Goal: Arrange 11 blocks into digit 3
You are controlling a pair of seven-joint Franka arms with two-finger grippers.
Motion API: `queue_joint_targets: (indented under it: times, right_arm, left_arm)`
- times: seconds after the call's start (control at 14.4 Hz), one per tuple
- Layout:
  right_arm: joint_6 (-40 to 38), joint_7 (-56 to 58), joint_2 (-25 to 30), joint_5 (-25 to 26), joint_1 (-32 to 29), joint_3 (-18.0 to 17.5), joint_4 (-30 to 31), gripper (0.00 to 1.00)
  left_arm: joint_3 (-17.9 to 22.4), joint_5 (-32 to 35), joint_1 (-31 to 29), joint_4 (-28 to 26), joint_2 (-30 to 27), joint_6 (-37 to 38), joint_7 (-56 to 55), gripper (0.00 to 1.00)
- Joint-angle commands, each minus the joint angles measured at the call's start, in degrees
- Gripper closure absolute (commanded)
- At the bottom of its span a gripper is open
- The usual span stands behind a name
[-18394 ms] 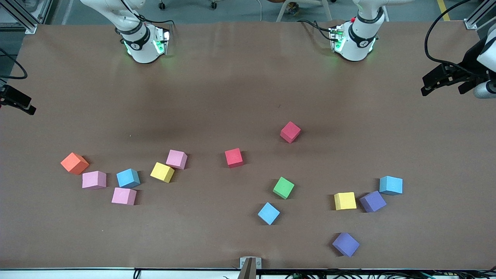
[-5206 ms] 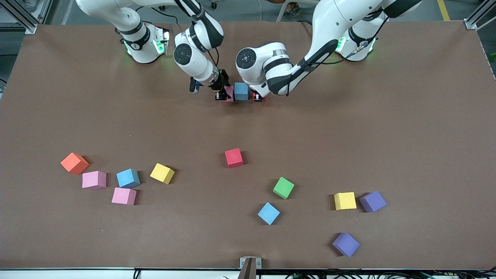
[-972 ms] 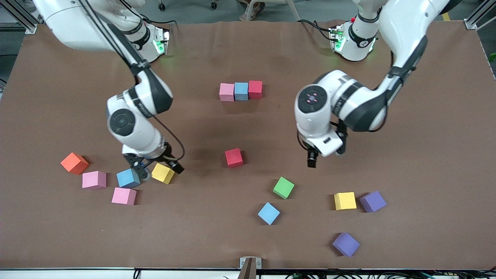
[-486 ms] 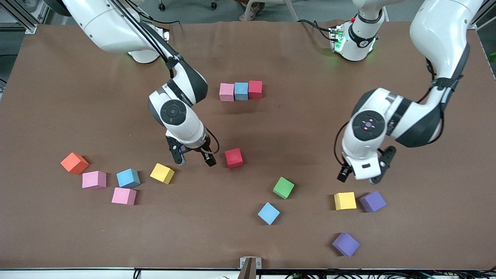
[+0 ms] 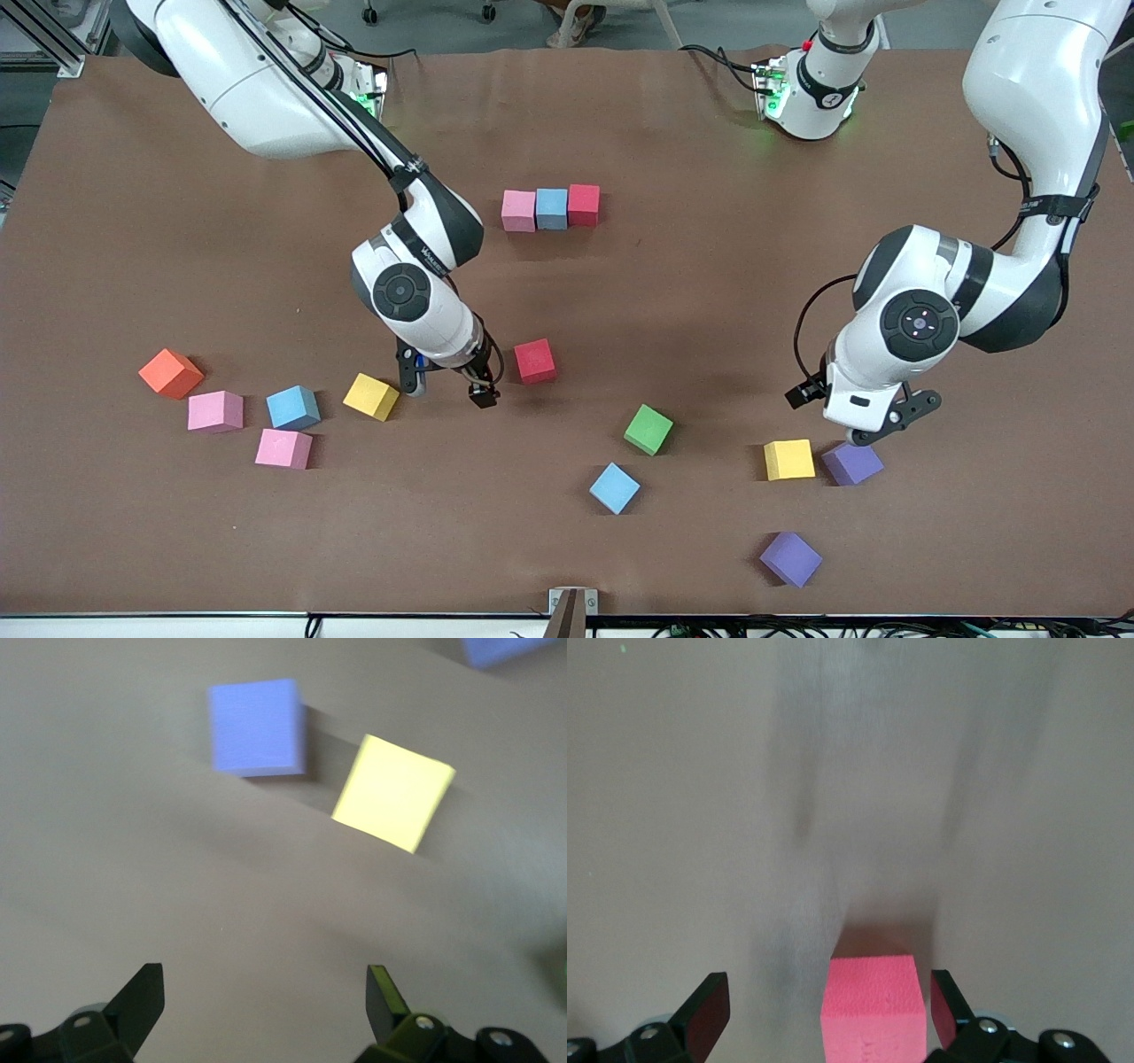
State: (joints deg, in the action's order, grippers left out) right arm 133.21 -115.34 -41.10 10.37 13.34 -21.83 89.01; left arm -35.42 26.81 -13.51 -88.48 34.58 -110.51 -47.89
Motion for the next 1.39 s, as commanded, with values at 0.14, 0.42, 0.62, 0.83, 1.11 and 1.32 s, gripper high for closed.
queue_joint_targets:
  times: [0.14, 0.42, 0.62, 0.83, 1.11, 1.32]
  right_arm:
    - [0.8, -4.2, -2.1, 1.6, 11.7, 9.4, -2.7, 0.00]
    - [1.0, -6.3, -3.6, 1.6, 12.9, 9.9, -3.9, 0.00]
    - [1.1, -6.3, -4.8, 1.7, 13.1, 9.9, -4.9, 0.00]
    - [2.2, -6.8, -5.7, 1.7, 13.8, 9.9, -5.2, 0.00]
    - [2.5, -6.8, -5.7, 1.6, 13.9, 9.8, -5.2, 0.00]
    - [3.0, -6.7, -5.8, 1.7, 14.3, 9.9, -5.2, 0.02]
  left_arm:
    - [3.7, -5.6, 1.0, 0.0, -0.9, -13.0, 11.0, 0.00]
    - [6.2, -5.7, 1.3, -0.6, 2.8, -27.7, 11.3, 0.00]
    - [8.8, -2.7, 5.2, -0.5, 6.5, -27.8, 11.3, 0.00]
    - [14.3, 0.2, 10.0, -1.2, 7.6, -27.6, 11.3, 0.00]
    - [15.6, 6.5, 10.8, -0.6, 9.7, -28.4, 11.4, 0.00]
    - [15.6, 8.6, 10.7, -0.4, 11.1, -31.2, 11.4, 0.00]
